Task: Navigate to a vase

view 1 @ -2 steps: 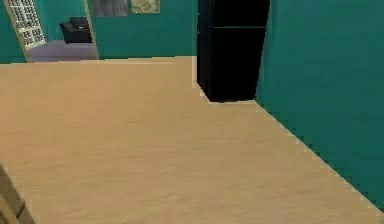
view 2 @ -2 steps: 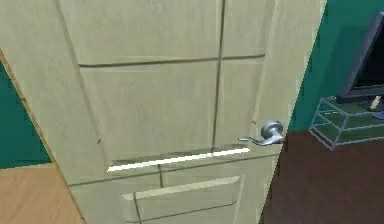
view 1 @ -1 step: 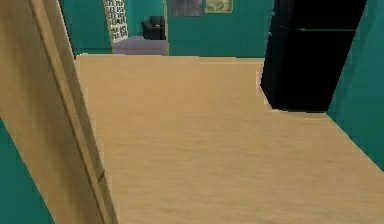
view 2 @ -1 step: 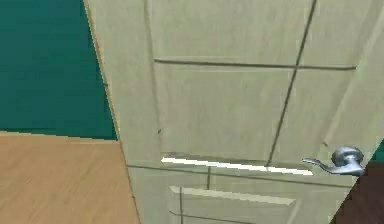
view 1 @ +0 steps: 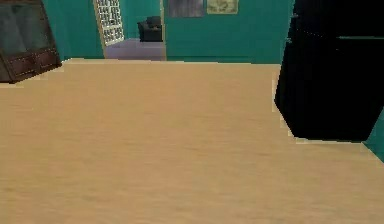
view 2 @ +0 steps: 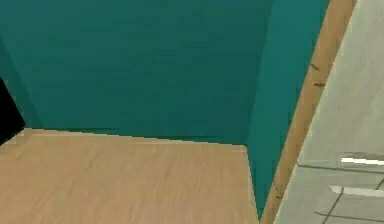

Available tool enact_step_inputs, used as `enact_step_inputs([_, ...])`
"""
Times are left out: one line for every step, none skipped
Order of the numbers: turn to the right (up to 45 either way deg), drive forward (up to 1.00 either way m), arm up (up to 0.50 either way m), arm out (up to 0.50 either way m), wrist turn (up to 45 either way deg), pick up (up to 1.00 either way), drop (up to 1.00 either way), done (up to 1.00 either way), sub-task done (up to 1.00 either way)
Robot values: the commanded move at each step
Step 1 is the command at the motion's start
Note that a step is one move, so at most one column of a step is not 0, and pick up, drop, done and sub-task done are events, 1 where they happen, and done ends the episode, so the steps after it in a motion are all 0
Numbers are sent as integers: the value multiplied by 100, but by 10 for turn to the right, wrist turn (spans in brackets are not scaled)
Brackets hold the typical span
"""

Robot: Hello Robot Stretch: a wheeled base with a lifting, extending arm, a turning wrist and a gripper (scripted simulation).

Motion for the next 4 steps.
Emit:
enact_step_inputs([-450, 0, 0, 0, 0, 0, 0, 0, 0])
enact_step_inputs([-240, 0, 0, 0, 0, 0, 0, 0, 0])
enact_step_inputs([0, 100, 0, 0, 0, 0, 0, 0, 0])
enact_step_inputs([0, 100, 0, 0, 0, 0, 0, 0, 0])
